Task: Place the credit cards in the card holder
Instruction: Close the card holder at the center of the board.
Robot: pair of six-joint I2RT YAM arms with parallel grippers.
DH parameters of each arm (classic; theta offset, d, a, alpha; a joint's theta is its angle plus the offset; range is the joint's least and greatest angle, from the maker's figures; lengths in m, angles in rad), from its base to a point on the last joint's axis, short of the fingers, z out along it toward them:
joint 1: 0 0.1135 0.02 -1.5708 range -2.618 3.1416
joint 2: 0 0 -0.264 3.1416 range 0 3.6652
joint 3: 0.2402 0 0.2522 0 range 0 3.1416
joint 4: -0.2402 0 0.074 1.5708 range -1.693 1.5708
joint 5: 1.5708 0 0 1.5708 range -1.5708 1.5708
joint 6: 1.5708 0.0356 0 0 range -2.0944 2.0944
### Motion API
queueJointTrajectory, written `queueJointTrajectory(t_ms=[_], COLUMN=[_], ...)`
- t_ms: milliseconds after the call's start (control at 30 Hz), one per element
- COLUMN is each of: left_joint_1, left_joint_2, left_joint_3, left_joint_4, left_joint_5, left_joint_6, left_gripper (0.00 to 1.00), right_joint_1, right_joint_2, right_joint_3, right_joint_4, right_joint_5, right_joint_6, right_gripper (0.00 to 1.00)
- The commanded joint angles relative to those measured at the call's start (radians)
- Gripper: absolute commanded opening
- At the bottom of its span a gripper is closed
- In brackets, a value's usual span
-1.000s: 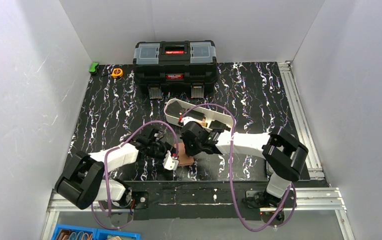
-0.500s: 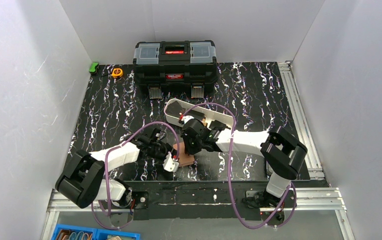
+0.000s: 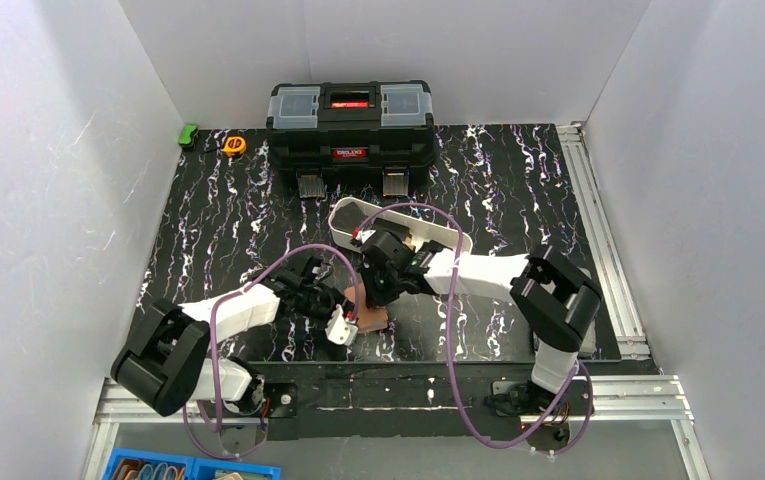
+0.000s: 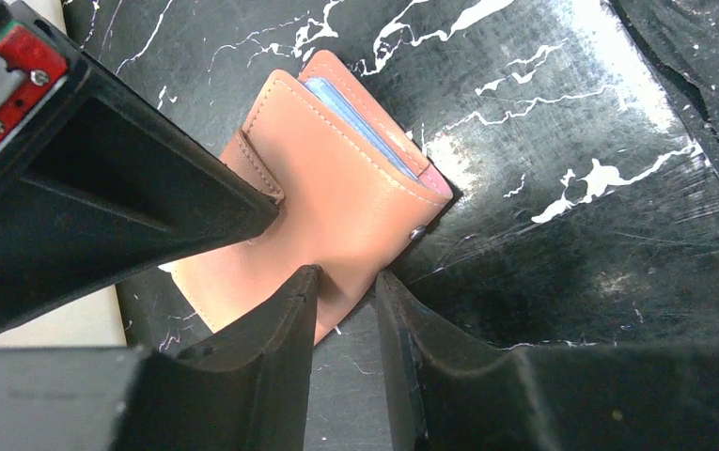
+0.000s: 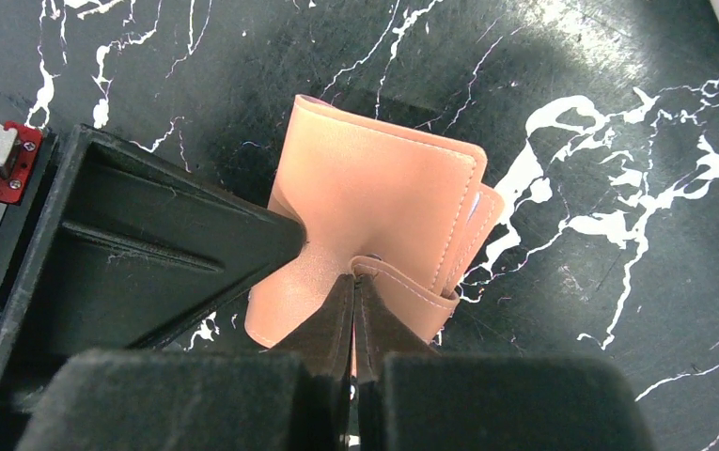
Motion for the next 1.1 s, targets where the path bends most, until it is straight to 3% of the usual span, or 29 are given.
queueJointTrajectory(t_ms=[0, 433, 767, 1067], left_joint_1=[-0.010, -0.011, -0.012, -0.018], left_joint_2=[0.020, 0.022, 0.030, 0.034], left_joint_3=[0.019, 0.024, 0.016, 0.011], left_joint_4=[-0.035, -0.104, -0.112, -0.112], left_joint_5=[0.063, 0.087, 0.099, 0.106], left_joint_6=[0.026, 0.132, 0.164, 0.166], left_gripper=[0.27, 0.26, 0.25, 0.25], right_joint_1=[0.004, -0.090, -0.091, -0.064], right_joint_2=[0.074, 0.133, 0.193, 0.244], right_joint_3=[0.012, 0.115, 0.175, 0.226], right_joint_4=[-0.074, -0.155, -0.203, -0.290], right_joint_5=[-0.067, -0.224, -0.228, -0.125], right_joint_6=[-0.007, -0.022, -0.032, -0.022], right_gripper=[0.01, 0.01, 0.01, 0.01])
